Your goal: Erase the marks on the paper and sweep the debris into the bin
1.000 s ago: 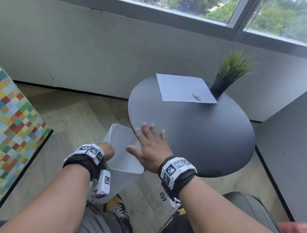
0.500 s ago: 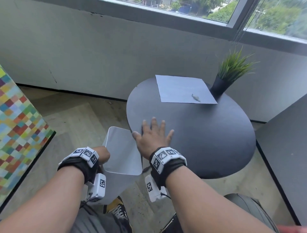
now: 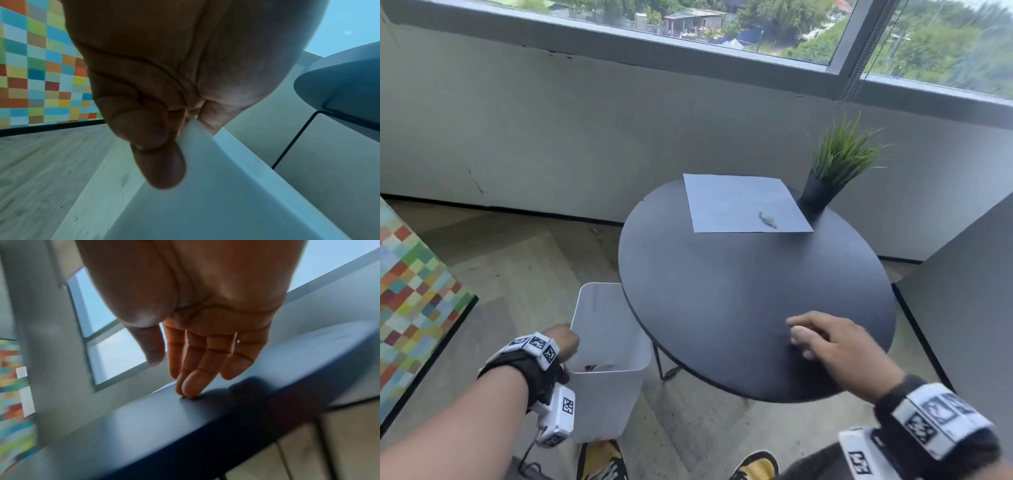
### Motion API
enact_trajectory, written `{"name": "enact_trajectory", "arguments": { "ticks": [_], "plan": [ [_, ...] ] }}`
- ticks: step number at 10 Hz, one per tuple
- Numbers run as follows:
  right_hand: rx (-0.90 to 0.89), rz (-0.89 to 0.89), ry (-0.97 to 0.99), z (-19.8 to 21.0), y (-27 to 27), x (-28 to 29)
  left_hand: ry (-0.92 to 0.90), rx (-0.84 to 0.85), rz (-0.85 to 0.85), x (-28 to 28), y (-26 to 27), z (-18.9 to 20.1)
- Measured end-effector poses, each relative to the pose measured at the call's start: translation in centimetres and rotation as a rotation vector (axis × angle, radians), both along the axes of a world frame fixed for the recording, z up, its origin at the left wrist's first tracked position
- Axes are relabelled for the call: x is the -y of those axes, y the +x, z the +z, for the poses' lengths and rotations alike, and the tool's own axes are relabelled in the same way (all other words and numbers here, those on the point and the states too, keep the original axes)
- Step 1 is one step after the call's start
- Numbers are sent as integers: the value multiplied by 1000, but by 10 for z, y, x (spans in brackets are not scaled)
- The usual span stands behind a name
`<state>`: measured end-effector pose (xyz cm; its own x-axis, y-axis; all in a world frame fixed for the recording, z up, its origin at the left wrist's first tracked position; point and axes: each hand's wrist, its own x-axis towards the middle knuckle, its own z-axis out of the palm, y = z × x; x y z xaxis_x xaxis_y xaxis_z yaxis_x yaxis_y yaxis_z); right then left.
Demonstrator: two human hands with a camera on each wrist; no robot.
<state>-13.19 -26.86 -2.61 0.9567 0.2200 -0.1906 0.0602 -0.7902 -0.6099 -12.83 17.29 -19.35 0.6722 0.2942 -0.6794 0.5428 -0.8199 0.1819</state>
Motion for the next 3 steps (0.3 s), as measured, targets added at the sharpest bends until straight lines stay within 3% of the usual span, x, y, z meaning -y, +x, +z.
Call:
{"name": "enact_trajectory", "arguments": {
  "ticks": [1,3],
  "plan": [
    [-85,-129,86,0,7,36,4,45,-6,-17,20,-2],
    [-188,-137,171,-15,41,52,16,134,9,-42,47,-32]
  ]
}}
